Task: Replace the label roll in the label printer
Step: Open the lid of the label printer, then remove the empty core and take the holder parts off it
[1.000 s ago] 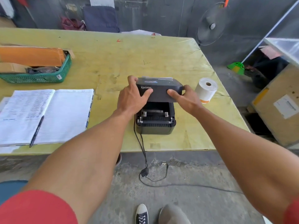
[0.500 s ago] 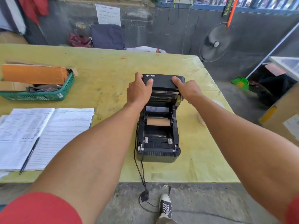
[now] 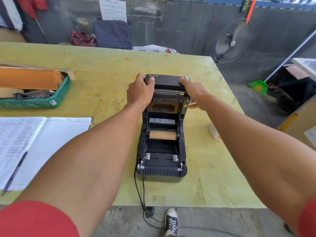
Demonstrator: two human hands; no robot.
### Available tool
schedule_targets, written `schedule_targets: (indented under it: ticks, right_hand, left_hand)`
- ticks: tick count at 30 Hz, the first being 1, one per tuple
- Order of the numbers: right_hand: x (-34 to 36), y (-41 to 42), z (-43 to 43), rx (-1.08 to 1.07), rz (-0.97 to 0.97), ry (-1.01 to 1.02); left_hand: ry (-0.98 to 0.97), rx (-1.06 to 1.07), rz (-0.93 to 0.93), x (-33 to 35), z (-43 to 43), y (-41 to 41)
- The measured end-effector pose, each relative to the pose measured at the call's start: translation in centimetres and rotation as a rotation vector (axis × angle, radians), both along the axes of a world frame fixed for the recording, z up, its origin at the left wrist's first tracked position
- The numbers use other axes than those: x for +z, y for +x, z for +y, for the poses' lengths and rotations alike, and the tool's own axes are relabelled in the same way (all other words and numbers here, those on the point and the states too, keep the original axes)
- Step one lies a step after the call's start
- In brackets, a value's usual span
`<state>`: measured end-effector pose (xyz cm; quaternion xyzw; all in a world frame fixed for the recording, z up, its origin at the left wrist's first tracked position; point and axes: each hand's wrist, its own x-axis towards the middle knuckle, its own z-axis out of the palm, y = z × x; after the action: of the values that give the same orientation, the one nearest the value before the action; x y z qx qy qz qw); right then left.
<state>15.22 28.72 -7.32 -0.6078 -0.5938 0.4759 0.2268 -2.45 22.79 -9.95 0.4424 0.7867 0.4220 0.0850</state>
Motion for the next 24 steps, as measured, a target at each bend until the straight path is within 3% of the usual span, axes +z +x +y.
schedule_targets:
  ticks: [8, 18, 21, 24]
  right_hand:
    - [-0.3, 0.5, -1.0, -0.014, 0.011, 0.037]
    - [-1.2, 2.1, -4.6, -0.034, 0.016, 0.081]
    - [-1.9, 3.0, -5.5, -0.055, -0.031, 0.104]
    - [-3.3, 4.3, -6.5, 0.029, -0.21, 0.158]
  left_hand:
    - [0.019, -0.02, -0.022, 0.2, -1.3, 0.2]
    - [-0.208, -0.181, -0.042, 1.2, -4.7, -0.5]
    - [-0.225, -0.13, -0.036, 0.2, -6.2, -0.1]
    - [-0.281, -0.158, 0.057, -1.7, -7.8, -0.3]
